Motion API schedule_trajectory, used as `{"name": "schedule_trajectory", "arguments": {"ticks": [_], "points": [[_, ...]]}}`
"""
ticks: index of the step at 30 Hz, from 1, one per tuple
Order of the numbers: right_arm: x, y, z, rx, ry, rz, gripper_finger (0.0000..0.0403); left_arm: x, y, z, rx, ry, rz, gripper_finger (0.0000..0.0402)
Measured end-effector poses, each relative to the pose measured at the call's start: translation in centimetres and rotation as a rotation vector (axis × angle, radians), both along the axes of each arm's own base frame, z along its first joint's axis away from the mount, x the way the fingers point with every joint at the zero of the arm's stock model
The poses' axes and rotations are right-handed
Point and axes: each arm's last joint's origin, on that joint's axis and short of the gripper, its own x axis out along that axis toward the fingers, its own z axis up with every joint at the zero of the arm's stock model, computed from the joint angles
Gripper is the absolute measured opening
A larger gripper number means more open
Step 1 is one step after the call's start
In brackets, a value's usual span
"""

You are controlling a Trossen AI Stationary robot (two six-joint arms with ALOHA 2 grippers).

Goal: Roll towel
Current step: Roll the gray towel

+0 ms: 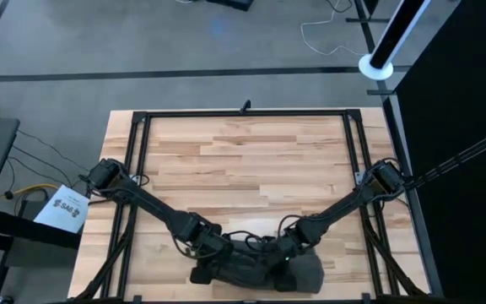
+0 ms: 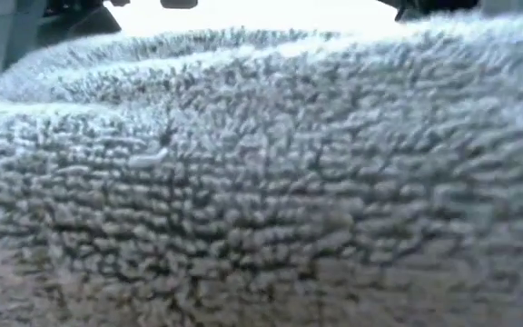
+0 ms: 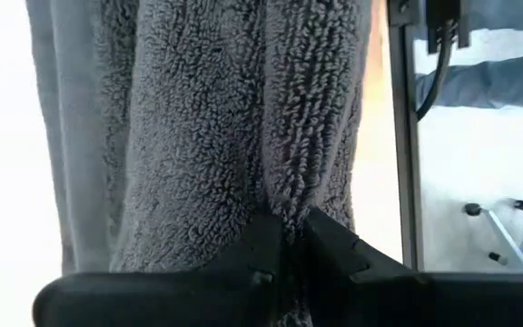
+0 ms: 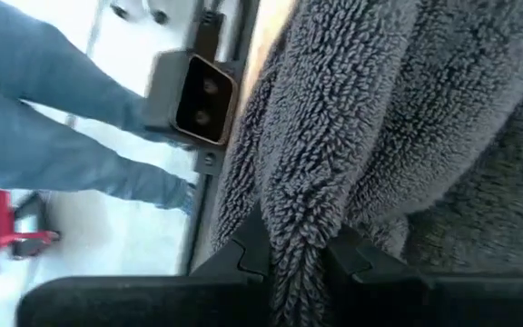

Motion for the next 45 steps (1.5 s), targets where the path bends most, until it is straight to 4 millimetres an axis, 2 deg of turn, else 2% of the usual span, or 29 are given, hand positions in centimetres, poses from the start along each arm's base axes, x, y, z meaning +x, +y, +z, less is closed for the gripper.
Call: {"name": "schedule_trajectory", "arguments": {"ticks": [3, 6, 11, 13, 16, 19, 24, 28, 33, 38, 42, 45], "points": [[0.2, -0.1, 0.1, 0.048, 0.01, -0.01, 0.003, -0.1, 0.9, -0.7, 0.004, 0.031, 0.018, 0.0016], [0.1, -0.1, 0.6, 0.065, 0.013, -0.029, 0.003, -0.4, 0.9, -1.0, -0.04, 0.068, 0.041, 0.0016], [-0.9, -0.1, 4.0, 0.042, -0.098, -0.015, 0.003, -1.7, -1.3, 1.7, -0.117, 0.001, 0.027, 0.0016], [-1.6, -0.9, 5.4, -0.028, -0.138, -0.024, 0.003, -2.3, -1.1, 2.8, -0.087, -0.034, 0.059, 0.0016], [-2.3, -2.4, 6.9, -0.184, -0.198, -0.052, 0.003, -3.2, 0.0, 3.7, 0.048, -0.052, 0.171, 0.0016], [-2.7, -4.3, 7.9, -0.328, -0.229, -0.08, 0.003, -3.7, 2.1, 4.8, 0.172, -0.074, 0.261, 0.0016], [-2.7, -6.2, 9.2, -0.505, -0.266, -0.108, 0.003, -4.4, 4.8, 7.1, 0.236, -0.144, 0.348, 0.0016], [-2.8, -6.8, 11.8, -0.696, -0.305, -0.113, 0.003, -6.1, 6.3, 9.7, 0.296, -0.232, 0.406, 0.0016], [-2.3, -7.2, 14.4, -0.878, -0.374, -0.109, 0.003, -8.4, 7.2, 12.0, 0.352, -0.319, 0.427, 0.0015], [-2.2, -7.0, 13.4, -0.802, -0.367, -0.103, 0.003, -8.5, 6.2, 11.3, 0.355, -0.299, 0.349, 0.0015], [-2.3, -6.2, 11.2, -0.658, -0.37, -0.123, 0.003, -7.6, 4.3, 8.9, 0.33, -0.236, 0.276, 0.0015], [-2.3, -5.8, 9.9, -0.504, -0.355, -0.107, 0.003, -6.9, 2.9, 7.9, 0.251, -0.213, 0.215, 0.0014]]}}
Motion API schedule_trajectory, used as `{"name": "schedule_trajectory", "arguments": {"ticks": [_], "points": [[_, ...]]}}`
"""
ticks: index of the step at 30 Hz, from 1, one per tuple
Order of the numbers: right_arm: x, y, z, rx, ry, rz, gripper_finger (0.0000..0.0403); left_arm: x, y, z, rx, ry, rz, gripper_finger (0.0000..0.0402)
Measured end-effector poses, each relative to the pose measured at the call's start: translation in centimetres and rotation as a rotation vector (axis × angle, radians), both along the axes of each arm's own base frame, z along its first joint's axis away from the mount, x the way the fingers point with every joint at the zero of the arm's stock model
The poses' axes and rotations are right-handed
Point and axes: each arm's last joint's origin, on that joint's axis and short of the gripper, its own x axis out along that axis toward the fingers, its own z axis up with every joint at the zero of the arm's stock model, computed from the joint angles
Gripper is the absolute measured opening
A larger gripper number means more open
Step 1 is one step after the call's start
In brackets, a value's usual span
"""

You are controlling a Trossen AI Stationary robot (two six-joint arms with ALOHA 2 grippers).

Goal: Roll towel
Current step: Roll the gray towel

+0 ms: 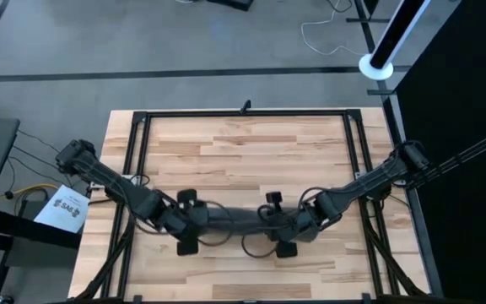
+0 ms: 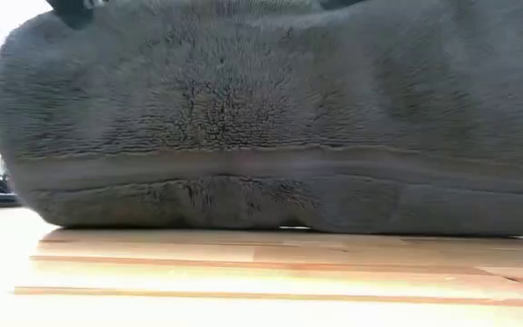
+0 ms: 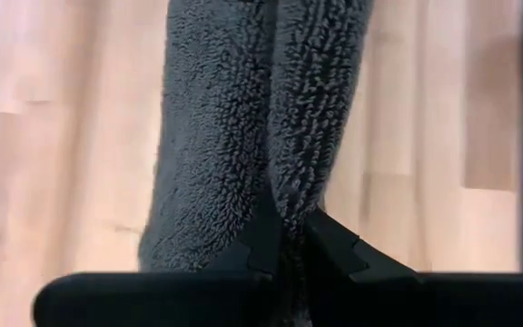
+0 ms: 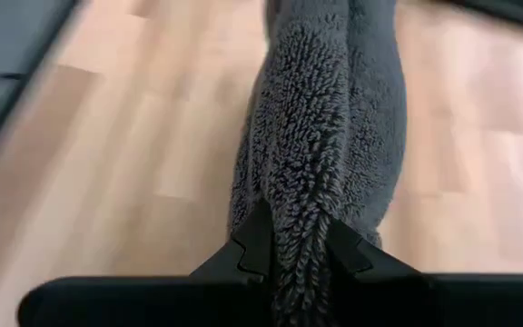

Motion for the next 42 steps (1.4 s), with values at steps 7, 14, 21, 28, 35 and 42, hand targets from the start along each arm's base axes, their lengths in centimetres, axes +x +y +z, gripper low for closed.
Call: {"name": "schedule_trajectory", "arguments": {"ticks": [7, 14, 21, 28, 35, 42], "points": [[0.9, 0.9, -3.4, 0.334, 0.075, 0.103, 0.003, 0.8, -1.3, -0.5, -0.187, 0.038, -0.175, 0.0014], [3.0, 0.6, -7.3, 0.494, 0.189, 0.127, 0.003, 1.5, 0.8, -3.3, -0.348, 0.112, -0.224, 0.0013], [4.5, -1.9, -9.0, 0.593, 0.259, 0.132, 0.003, 1.1, 2.1, -7.3, -0.38, 0.155, -0.189, 0.0013], [5.5, -5.5, -9.8, 0.686, 0.322, 0.147, 0.003, 1.3, 4.8, -8.8, -0.383, 0.155, -0.134, 0.0013], [5.7, -8.0, -11.8, 0.746, 0.376, 0.136, 0.003, 1.5, 7.4, -10.9, -0.403, 0.161, -0.043, 0.0013], [6.3, -8.9, -13.4, 0.76, 0.369, 0.169, 0.003, 1.7, 8.7, -11.5, -0.398, 0.162, 0.044, 0.0012]]}}
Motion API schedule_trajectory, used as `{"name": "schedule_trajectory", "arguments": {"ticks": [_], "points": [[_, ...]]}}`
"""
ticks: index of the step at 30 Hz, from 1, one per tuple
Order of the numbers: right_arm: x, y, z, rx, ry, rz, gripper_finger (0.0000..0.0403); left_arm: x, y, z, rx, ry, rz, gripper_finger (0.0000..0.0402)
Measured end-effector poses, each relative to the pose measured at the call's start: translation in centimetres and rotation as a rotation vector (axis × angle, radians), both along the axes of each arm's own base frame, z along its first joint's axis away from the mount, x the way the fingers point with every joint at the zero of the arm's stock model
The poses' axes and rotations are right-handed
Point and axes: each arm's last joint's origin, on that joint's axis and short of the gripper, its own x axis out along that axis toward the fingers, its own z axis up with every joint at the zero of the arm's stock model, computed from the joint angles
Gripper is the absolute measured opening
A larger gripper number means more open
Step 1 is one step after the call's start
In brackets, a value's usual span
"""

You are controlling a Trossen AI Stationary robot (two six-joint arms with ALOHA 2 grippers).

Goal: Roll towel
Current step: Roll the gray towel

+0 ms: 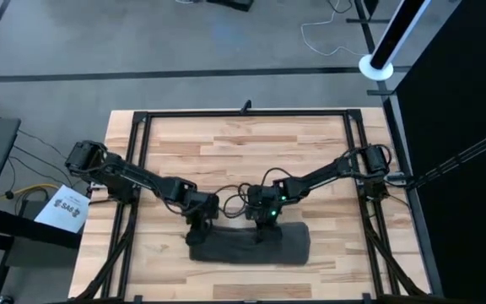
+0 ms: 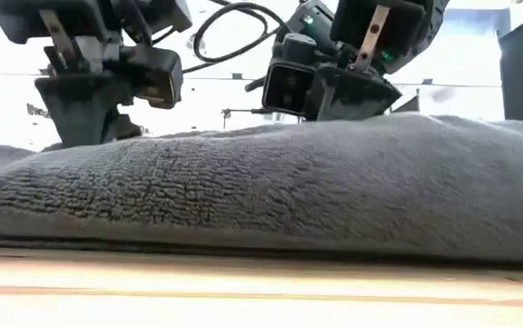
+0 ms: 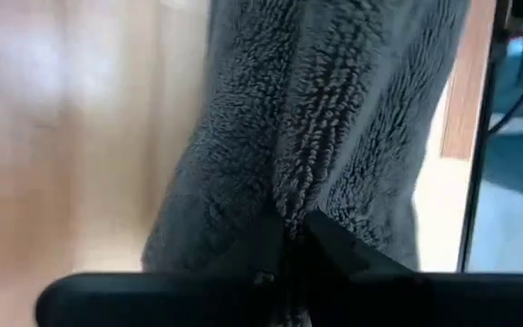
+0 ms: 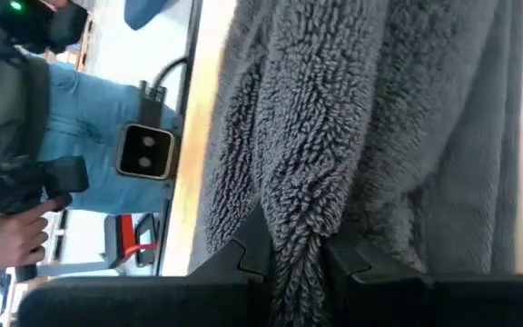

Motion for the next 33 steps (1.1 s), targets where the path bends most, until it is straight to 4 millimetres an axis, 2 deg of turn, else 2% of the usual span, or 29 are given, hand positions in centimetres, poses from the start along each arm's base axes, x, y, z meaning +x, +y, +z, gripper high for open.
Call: {"name": "schedule_trajectory", "arguments": {"ticks": [4, 9, 13, 25, 30, 33], "points": [[0.1, -0.8, -0.5, -0.007, 0.008, -0.017, 0.003, 0.0, 1.0, 0.1, 0.017, 0.013, 0.051, 0.002], [0.3, -1.2, -1.2, -0.012, 0.008, -0.014, 0.003, -0.1, 1.5, -0.5, 0.037, 0.065, 0.09, 0.0079], [0.1, -1.1, -1.3, -0.015, -0.004, 0.009, 0.003, -0.4, 1.3, -0.6, 0.05, 0.084, 0.082, 0.0107], [0.1, -1.1, -1.2, -0.022, -0.015, 0.017, 0.003, -0.9, 1.6, -0.1, 0.062, 0.102, 0.087, 0.0115], [0.1, -0.9, -1.3, -0.032, -0.023, 0.022, 0.003, -1.8, 1.6, 1.1, 0.05, 0.105, 0.08, 0.0115], [0.1, -0.8, -1.3, -0.045, -0.024, 0.018, 0.003, -2.5, 1.7, 2.6, 0.039, 0.068, 0.088, 0.0116]]}}
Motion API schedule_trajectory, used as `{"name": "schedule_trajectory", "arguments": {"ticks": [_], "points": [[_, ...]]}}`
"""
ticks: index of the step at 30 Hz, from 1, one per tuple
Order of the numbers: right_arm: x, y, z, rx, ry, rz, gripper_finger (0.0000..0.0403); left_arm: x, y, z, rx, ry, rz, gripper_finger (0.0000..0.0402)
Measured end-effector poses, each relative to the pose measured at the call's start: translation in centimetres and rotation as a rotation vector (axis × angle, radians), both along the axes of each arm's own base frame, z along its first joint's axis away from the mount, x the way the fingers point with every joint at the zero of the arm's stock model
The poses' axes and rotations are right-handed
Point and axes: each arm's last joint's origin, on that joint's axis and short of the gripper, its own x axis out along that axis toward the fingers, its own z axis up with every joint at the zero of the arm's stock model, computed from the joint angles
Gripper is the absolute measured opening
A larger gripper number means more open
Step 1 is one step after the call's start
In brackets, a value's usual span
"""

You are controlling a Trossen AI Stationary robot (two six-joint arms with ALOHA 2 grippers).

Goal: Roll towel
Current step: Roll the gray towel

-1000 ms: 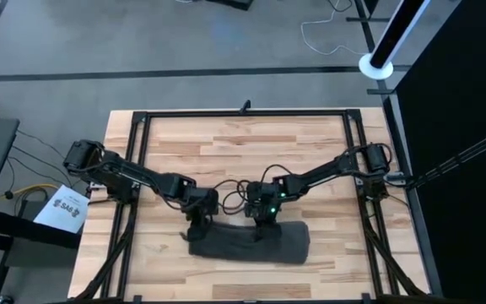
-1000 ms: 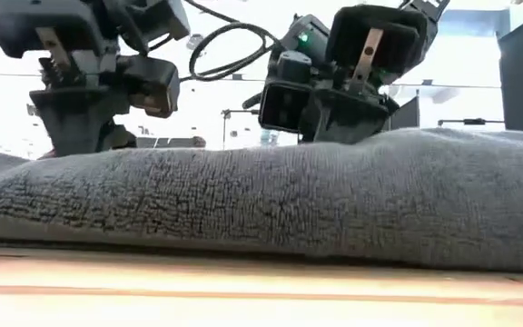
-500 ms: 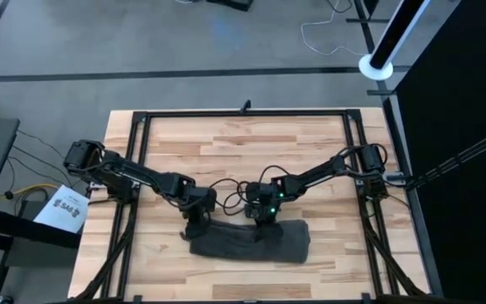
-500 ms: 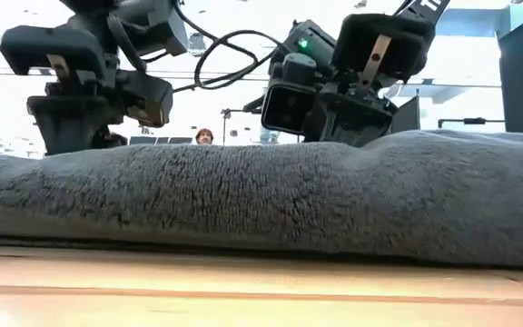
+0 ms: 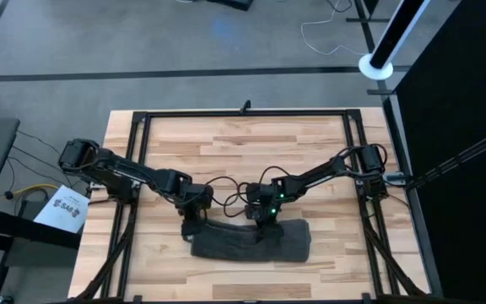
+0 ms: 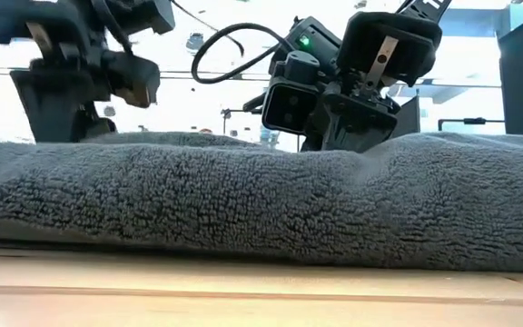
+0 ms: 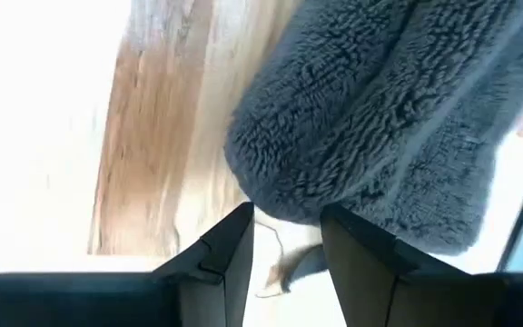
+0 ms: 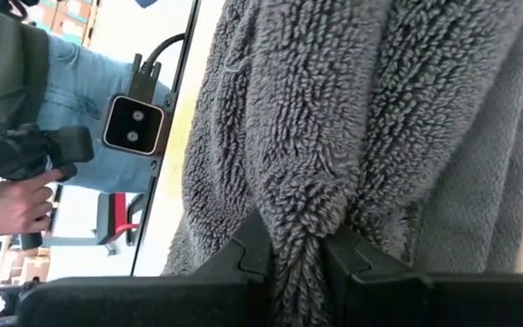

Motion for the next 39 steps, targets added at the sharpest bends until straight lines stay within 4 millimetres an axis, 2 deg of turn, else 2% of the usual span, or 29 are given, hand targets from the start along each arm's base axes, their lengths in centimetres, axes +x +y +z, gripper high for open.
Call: {"name": "schedule_trajectory", "arguments": {"ticks": [8, 13, 18, 27, 34, 39], "points": [[0.0, 0.2, 0.0, -0.009, -0.001, 0.0, 0.003, -2.3, 0.3, 4.5, -0.066, -0.156, 0.079, 0.0116], [0.0, 0.2, 0.0, -0.013, 0.0, -0.003, 0.003, -2.2, -1.1, 6.0, -0.113, -0.307, 0.028, 0.0116], [0.0, 0.2, 0.0, -0.015, 0.002, -0.005, 0.003, -0.9, -2.8, 4.7, -0.106, -0.319, -0.031, 0.0116], [0.0, 0.2, 0.0, -0.018, 0.003, -0.008, 0.003, 3.6, -4.6, 1.3, -0.146, -0.407, -0.015, 0.0116], [0.0, 0.2, 0.0, -0.018, 0.007, -0.011, 0.003, 4.1, -4.6, -1.8, -0.05, -0.273, 0.027, 0.0116], [0.0, 0.1, 0.0, -0.022, 0.006, -0.015, 0.003, 4.0, -4.3, -2.7, 0.035, -0.231, 0.07, 0.0116]]}}
